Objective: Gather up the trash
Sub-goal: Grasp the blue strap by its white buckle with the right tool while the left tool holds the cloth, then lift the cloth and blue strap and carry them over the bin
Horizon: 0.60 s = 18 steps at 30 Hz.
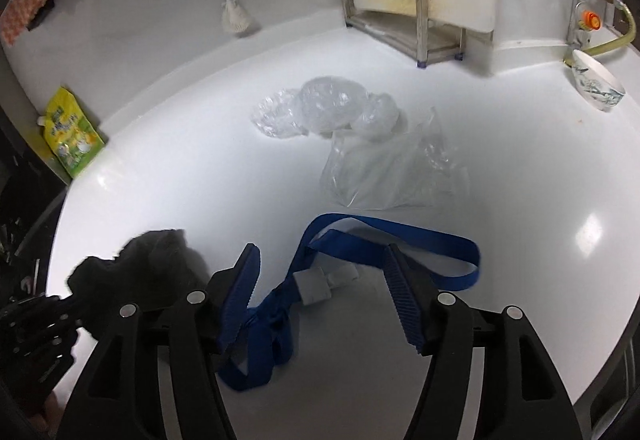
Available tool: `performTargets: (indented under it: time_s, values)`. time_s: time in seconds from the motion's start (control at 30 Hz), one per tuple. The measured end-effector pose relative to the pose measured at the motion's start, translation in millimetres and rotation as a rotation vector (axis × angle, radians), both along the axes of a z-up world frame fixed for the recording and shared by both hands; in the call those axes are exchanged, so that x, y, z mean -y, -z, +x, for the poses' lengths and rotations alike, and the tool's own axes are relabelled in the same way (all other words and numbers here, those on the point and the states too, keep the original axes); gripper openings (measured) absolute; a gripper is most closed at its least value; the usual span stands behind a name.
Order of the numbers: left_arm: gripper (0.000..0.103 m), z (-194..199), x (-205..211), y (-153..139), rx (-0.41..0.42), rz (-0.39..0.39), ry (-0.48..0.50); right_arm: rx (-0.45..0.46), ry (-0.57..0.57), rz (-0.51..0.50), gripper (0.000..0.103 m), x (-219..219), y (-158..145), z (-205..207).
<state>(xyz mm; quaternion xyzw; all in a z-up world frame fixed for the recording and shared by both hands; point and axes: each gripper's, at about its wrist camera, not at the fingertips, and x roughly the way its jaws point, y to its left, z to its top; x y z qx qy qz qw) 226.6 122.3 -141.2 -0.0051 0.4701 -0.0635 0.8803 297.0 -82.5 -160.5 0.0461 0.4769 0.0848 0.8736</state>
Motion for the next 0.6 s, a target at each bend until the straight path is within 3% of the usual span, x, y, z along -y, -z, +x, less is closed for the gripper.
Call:
performTargets:
  time_s: [0.13,0.33,0.4,0.47,0.53,0.6]
  values:
    - [0.008,2.9,-4.5,1.5,-0.004,-0.002,-0.002,-0.04,0.007,0.001,0.061,-1.4,10.9,-3.9]
    - [0.008,8.3,-5.5,1.5,-0.002,-0.007,-0.007,-0.029,-0.008,-0.052,0.06,-11.3,15.7,-15.9]
    - [0.008,9.1,-5.6,1.8,-0.004,-0.011,-0.008,-0.017,-0.024,-0.067,0.049,-15.8,15.8,-20.2]
    - [0.008,11.1,-5.2,1.2,-0.003,-0.015,-0.006,-0.013,-0.04,-0.063,0.03,-19.9,15.4,-22.8]
    - [0.007,12.8,-4.7,0.2,-0.003,-0.024,-0.002,-0.012,-0.047,-0.057,0.022,-23.4,15.6,-23.6]
    - [0.007,13.5,-4.4,-2.2,-0.001,-0.037,0.0,-0.004,-0.037,-0.042,0.019,-23.0,14.5,-25.5]
